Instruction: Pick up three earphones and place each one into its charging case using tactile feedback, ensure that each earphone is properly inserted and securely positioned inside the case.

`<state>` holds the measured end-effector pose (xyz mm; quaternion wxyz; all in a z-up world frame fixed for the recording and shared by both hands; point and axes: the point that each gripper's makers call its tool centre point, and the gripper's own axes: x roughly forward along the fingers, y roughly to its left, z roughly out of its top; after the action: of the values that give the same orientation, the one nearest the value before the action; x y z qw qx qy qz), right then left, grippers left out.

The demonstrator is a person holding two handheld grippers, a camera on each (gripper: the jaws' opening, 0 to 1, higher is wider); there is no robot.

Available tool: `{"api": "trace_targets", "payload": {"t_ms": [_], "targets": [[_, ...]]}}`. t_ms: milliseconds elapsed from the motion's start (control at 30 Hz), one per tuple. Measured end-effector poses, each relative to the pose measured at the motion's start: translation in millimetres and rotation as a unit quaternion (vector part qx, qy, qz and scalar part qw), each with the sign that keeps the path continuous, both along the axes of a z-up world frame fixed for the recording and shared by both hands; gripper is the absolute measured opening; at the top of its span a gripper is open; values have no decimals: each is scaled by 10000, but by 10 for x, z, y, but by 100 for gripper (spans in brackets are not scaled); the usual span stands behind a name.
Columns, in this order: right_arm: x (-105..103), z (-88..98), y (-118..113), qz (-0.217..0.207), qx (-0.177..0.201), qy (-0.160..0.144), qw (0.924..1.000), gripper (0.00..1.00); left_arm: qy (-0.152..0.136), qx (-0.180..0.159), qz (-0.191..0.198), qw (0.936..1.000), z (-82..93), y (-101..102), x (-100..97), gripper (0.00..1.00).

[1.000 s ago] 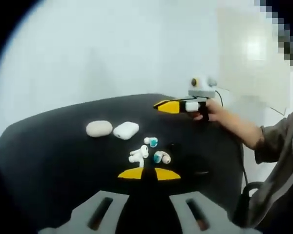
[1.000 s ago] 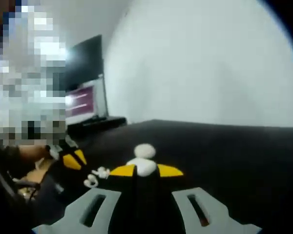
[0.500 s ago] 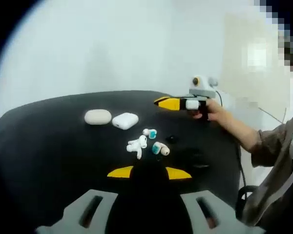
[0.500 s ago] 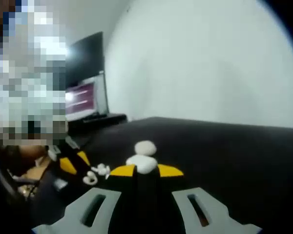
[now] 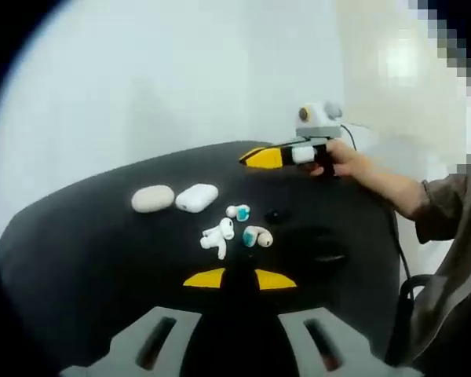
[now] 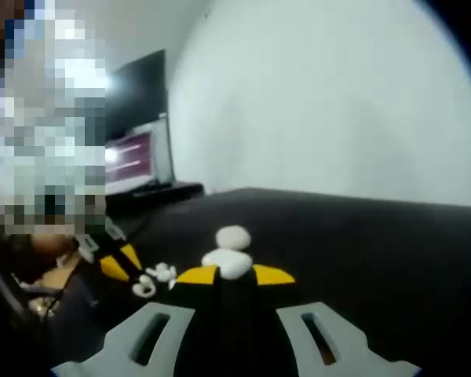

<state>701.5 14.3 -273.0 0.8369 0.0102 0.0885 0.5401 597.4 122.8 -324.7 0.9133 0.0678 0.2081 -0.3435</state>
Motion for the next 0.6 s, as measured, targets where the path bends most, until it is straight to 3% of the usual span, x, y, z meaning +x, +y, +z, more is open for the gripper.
{"api": "trace_targets", "payload": {"t_ms": [167, 267, 467, 600], "targets": [[-1, 11, -3, -17, 44, 9, 10000, 17, -116, 98, 35, 9999, 56, 10, -1, 10], [-3, 8, 7, -2, 34, 9, 10000, 17, -201, -93, 32, 9998, 164, -37, 10, 10], [3, 32, -7, -17, 84, -1, 10000, 17, -308, -402, -279, 9983, 408, -340, 26, 10], [29, 61, -32, -70, 171, 18, 9998, 17, -282, -284, -738, 9965, 437, -660, -8, 10]]}}
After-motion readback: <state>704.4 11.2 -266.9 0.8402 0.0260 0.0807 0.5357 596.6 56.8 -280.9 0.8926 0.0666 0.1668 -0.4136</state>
